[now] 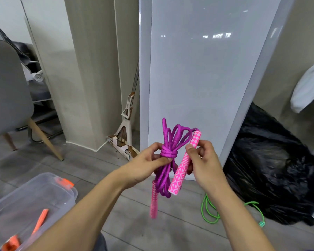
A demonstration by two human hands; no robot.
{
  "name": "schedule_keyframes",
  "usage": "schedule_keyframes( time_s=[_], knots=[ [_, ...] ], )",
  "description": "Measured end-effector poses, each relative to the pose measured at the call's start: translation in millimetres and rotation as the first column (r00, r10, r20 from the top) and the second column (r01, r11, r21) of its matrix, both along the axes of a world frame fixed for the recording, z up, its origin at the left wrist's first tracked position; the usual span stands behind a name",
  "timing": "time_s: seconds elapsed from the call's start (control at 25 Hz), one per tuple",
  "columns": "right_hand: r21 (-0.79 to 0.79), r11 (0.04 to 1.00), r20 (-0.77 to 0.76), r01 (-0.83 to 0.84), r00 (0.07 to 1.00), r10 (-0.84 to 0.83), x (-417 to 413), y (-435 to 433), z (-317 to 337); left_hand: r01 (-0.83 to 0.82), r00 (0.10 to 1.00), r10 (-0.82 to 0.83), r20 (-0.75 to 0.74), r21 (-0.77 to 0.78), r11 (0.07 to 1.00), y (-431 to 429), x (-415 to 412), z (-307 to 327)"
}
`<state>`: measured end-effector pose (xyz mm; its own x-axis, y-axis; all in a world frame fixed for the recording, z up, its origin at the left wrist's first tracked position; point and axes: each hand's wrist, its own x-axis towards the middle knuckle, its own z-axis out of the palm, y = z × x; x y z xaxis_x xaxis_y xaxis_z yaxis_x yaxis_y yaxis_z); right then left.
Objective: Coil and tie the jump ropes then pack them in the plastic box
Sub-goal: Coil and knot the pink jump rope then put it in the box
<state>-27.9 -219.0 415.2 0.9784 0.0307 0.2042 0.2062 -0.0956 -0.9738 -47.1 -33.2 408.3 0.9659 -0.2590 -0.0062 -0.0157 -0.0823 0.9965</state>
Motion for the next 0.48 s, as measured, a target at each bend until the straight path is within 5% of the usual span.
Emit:
schedule_keyframes(
  time_s=[0.32, 0.48],
  knots=[
    [-0.176, 0.942, 0.256, 0.287, 0.937, -0.238, -11, 14, -9, -0.048, 0.997, 0.047, 0.060, 0.029, 0.998, -6, 0, 2],
    [-0.203, 0.921, 0.260, 0.333, 0.925, -0.277, -13, 18, -5, -0.078, 0.995, 0.076, 0.060, 0.025, 0.997, -2, 0, 8]
  ],
)
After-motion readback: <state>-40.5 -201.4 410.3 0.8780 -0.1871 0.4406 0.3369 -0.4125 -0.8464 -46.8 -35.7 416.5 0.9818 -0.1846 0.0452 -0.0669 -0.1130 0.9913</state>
